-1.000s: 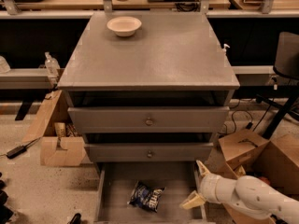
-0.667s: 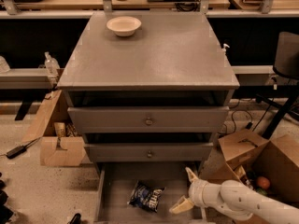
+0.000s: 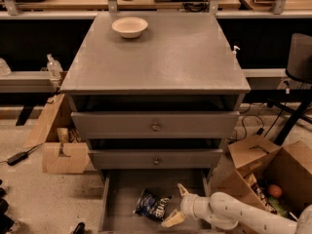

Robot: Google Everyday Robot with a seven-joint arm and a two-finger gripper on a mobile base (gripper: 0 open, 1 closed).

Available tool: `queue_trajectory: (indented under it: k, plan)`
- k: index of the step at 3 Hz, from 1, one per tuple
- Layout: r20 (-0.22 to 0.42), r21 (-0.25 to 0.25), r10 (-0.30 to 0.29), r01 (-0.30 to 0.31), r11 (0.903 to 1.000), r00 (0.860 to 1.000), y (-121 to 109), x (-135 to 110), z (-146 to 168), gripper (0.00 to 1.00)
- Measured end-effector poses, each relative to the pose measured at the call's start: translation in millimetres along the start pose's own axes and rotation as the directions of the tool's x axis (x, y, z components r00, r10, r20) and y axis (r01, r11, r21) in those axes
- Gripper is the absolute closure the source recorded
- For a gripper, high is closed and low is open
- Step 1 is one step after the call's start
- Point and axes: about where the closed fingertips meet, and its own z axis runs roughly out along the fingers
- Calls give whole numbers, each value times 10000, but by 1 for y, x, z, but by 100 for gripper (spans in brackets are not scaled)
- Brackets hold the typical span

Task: Pick blue chip bag from bottom drawer and place on counter

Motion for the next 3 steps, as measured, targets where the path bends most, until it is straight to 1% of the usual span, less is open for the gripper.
queue_trajectory:
  k: [1, 2, 3]
  plan:
    - [-259, -352, -98, 89, 9993, 9996, 11, -1, 35, 0]
    - [-807, -547, -375, 331, 9980, 9960, 25, -4, 64, 0]
    - [-1035, -791, -520, 438, 9959, 9933, 34, -1, 96, 0]
